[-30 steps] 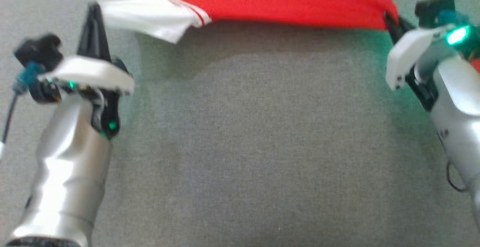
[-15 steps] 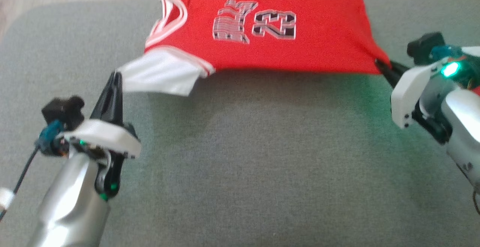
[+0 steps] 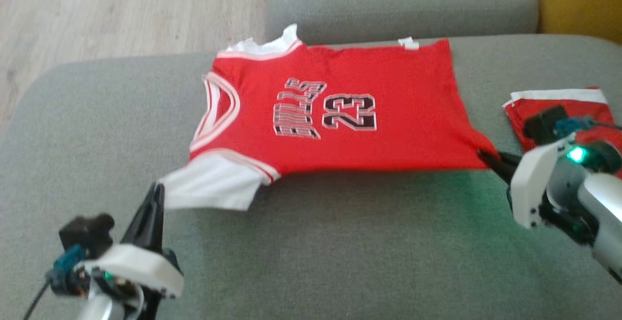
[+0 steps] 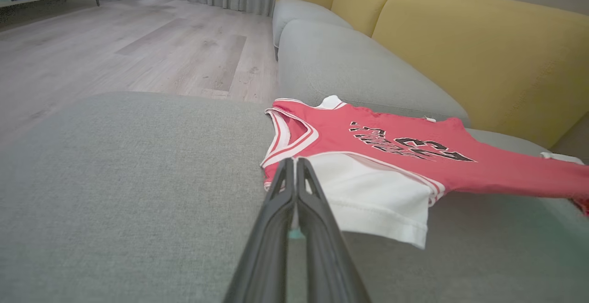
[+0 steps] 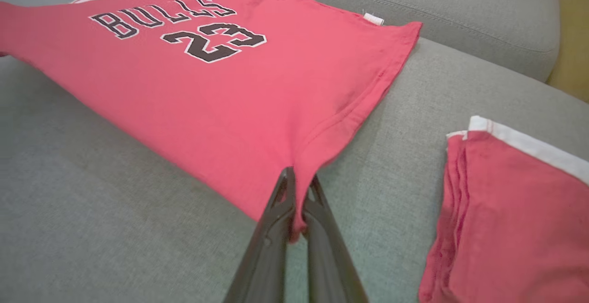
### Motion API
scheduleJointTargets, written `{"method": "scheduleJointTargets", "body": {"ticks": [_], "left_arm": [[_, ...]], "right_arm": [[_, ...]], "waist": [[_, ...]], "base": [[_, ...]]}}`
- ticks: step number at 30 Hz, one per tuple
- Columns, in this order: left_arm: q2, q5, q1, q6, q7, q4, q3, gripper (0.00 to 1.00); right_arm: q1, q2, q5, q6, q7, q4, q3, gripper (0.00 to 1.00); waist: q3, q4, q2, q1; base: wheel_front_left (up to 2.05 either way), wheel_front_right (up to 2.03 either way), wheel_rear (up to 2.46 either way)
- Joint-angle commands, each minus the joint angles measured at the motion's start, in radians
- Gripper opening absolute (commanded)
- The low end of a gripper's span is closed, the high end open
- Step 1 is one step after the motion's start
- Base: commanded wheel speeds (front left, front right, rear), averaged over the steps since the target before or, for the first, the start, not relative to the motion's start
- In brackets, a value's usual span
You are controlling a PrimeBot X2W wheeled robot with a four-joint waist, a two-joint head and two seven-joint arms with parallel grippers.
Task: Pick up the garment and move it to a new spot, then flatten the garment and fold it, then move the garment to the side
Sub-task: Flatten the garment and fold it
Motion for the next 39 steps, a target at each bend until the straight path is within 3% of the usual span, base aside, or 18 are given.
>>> {"method": "scheduleJointTargets", "body": {"ticks": [1,8,19,29,39], "left_arm": [[0.037,-0.004,-0.026,0.011,0.002,-0.051,0.049,0.0],[0.047,-0.006,0.058,0.054,0.047,-0.179,0.038,0.0],[0.061,0.015,-0.018,0.051,0.087,-0.162,0.014,0.0],[0.092,0.036,-0.163,0.014,0.157,-0.054,-0.014,0.0],[0.129,0.089,-0.443,-0.055,0.253,0.161,-0.058,0.0]], "right_arm": [[0.009,-0.042,0.014,-0.001,0.003,-0.026,-0.009,0.0],[0.082,-0.089,0.047,-0.001,0.018,-0.107,-0.038,0.0],[0.092,-0.055,-0.005,-0.001,0.036,-0.129,-0.111,0.0],[0.055,-0.019,-0.049,-0.001,0.094,-0.102,-0.176,0.0],[-0.046,0.063,-0.062,-0.001,0.174,-0.034,-0.228,0.0]], "waist": [[-0.014,-0.003,-0.0001,0.0002],[-0.022,0.0,-0.0001,0.0002],[0.016,0.004,-0.0001,0.0002],[0.078,-0.005,-0.0001,0.0002],[0.172,-0.03,-0.0001,0.0002]], "base": [[0.0,0.0,0.0],[0.0,0.0,0.0],[0.0,0.0,0.0],[0.0,0.0,0.0],[0.0,0.0,0.0]]}}
